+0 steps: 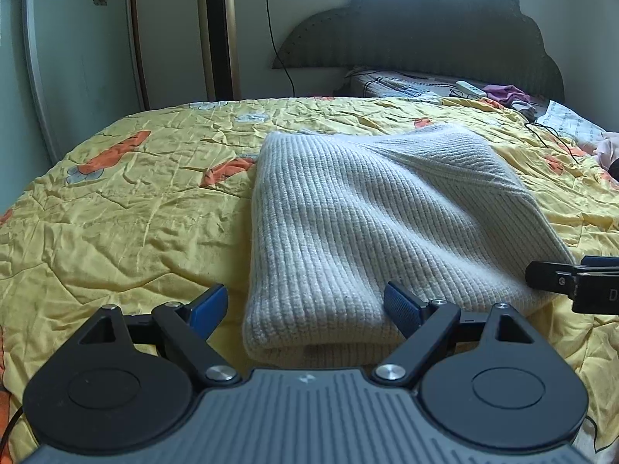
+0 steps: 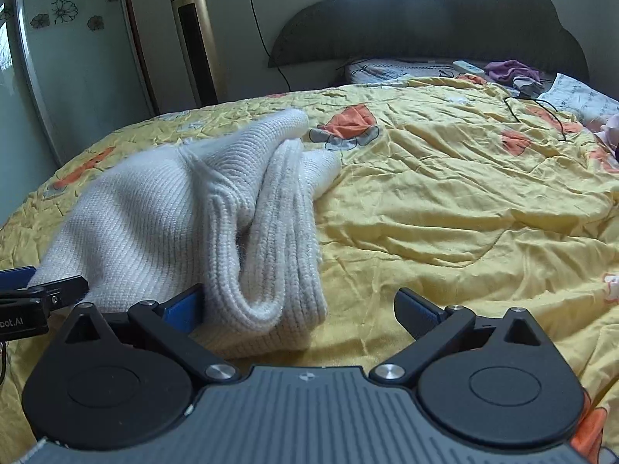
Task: Fold small clothes
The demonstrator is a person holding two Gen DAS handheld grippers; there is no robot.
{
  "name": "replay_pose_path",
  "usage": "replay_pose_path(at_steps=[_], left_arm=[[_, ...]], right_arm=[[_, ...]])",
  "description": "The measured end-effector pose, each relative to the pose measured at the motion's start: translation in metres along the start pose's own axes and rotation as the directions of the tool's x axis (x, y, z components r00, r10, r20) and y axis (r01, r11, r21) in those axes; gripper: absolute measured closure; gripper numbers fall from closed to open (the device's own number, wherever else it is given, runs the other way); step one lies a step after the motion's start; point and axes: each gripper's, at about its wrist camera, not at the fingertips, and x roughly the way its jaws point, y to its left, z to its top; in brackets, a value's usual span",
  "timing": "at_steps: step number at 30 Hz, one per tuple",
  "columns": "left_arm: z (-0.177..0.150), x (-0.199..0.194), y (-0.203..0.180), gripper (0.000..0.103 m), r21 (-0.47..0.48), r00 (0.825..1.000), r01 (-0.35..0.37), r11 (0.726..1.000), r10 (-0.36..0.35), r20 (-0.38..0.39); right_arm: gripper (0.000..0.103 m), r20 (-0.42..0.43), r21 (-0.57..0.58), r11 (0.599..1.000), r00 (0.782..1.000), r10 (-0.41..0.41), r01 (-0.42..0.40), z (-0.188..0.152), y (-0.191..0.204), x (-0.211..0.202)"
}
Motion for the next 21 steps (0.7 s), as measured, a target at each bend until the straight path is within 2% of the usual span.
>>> replay_pose_path(at_steps=[11, 21], left_arm=[[-0.014, -0.013, 0.003, 0.014, -0.030, 1.000, 0.004, 1.000, -0.005, -0.002], [-0.035, -0.016, 0.008, 0.014, -0.041, 0.999, -0.007, 0.999, 0.005, -0.047]], right_arm=[[0.000, -0.040, -0.017, 0.999, 0.999, 0.029, -0.030, -0.016, 0.009, -0.018], [0.000, -0.072, -0.031, 0.999, 0.997, 0.041, -0.044, -0.031, 0.014, -0.017]])
